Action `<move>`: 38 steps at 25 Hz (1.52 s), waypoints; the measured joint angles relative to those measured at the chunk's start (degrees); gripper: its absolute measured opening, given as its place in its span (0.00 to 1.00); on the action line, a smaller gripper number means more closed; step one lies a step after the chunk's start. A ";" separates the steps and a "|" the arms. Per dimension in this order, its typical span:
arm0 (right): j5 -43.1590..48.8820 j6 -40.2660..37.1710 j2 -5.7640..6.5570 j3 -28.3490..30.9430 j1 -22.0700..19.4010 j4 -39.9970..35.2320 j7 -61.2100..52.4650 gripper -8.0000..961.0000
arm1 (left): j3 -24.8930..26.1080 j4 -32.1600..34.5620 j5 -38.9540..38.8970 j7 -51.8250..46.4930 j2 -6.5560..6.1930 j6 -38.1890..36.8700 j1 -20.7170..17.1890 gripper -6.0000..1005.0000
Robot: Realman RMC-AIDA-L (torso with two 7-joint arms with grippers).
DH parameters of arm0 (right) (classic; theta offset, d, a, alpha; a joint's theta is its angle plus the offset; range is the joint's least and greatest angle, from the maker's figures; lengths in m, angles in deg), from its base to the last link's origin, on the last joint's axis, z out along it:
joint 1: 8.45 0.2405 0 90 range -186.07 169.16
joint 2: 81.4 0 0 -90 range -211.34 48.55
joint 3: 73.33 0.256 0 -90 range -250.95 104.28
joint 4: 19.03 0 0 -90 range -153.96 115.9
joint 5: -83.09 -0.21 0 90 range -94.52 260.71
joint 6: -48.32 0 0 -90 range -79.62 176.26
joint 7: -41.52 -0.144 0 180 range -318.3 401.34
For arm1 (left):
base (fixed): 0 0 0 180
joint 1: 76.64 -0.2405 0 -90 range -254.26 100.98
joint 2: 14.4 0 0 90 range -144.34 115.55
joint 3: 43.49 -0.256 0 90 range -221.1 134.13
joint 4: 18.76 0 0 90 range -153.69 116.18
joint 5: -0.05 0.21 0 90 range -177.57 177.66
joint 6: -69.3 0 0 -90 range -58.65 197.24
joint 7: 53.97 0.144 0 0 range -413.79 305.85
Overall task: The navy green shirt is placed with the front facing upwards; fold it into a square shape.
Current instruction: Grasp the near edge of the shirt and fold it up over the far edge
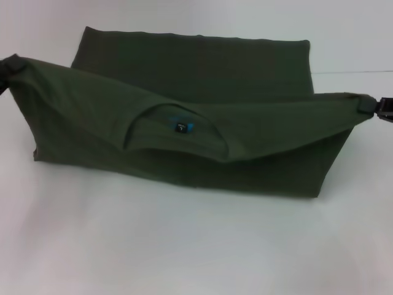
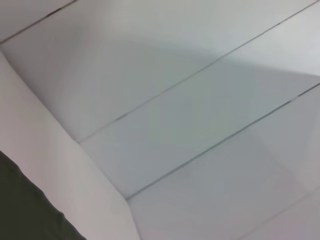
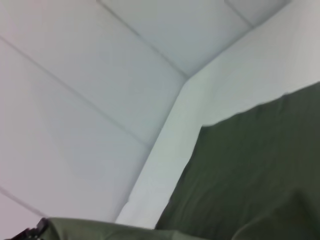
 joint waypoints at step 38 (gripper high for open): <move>-0.93 33.40 -7.85 -5.46 5.33 6.06 8.02 0.15 | 0.04 -12.72 -19.57 49.32 10.64 40.87 13.52 0.06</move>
